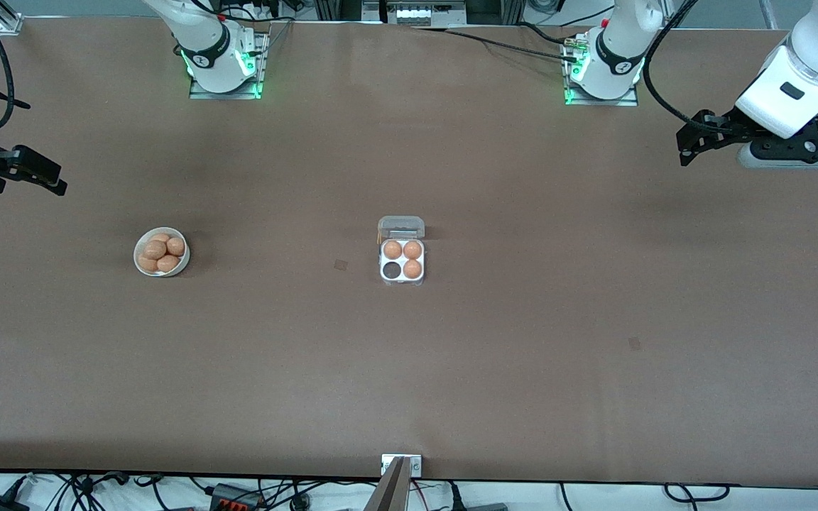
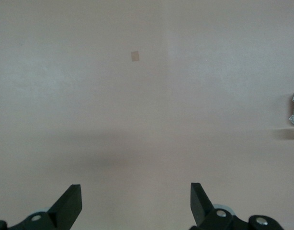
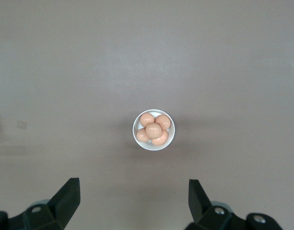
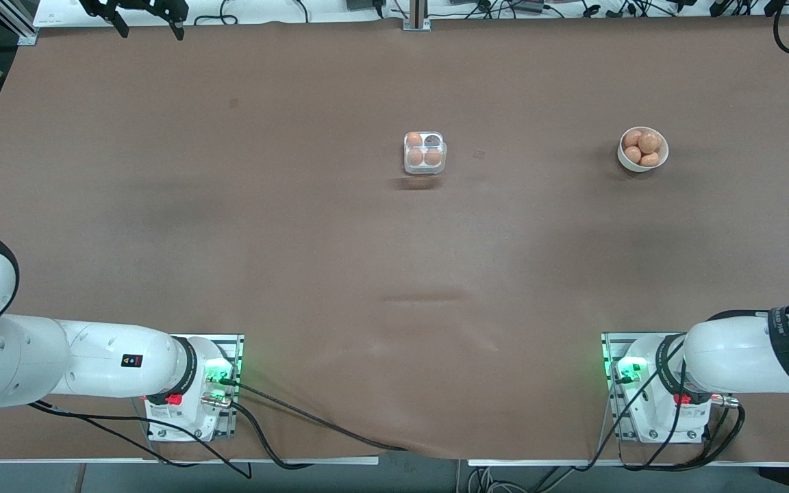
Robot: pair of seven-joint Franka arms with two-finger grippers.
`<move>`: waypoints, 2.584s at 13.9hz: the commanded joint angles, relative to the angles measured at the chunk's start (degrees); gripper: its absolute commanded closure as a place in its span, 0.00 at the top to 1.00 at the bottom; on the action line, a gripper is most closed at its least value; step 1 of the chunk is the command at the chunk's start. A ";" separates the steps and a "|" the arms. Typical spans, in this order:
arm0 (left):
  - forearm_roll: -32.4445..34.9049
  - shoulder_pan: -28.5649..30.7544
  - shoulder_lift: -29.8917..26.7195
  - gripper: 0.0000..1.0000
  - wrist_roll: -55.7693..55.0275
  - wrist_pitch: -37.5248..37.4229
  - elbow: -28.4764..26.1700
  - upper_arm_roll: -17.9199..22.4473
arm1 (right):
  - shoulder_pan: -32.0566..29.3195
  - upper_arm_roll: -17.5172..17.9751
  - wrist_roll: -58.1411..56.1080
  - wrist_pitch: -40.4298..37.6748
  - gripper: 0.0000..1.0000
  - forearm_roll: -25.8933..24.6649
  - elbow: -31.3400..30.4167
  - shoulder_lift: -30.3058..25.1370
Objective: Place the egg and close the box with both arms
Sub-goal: 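Move the right gripper toward the white bowl of eggs, then lower the right gripper into the bowl and grasp one brown egg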
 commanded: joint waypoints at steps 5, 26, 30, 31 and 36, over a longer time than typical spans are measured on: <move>-1.26 0.24 0.10 1.00 0.63 -1.23 1.29 -0.01 | 0.08 0.05 -0.02 -0.25 1.00 -0.29 -0.62 -1.25; -1.26 0.24 0.10 1.00 0.72 -1.75 1.29 -0.01 | -1.24 -0.48 0.42 5.90 1.00 -0.38 -0.89 30.38; -1.26 0.24 0.10 1.00 0.63 -2.28 1.38 0.07 | -1.41 -0.39 0.42 7.92 1.00 0.15 -0.71 32.68; -1.26 0.24 0.10 1.00 0.72 -2.28 1.38 0.16 | -1.50 -0.48 0.42 7.92 0.98 0.15 -0.71 32.77; -1.26 0.24 0.10 1.00 0.54 -2.10 1.47 -0.01 | -1.94 -0.48 -0.37 7.57 0.76 0.15 -0.88 33.29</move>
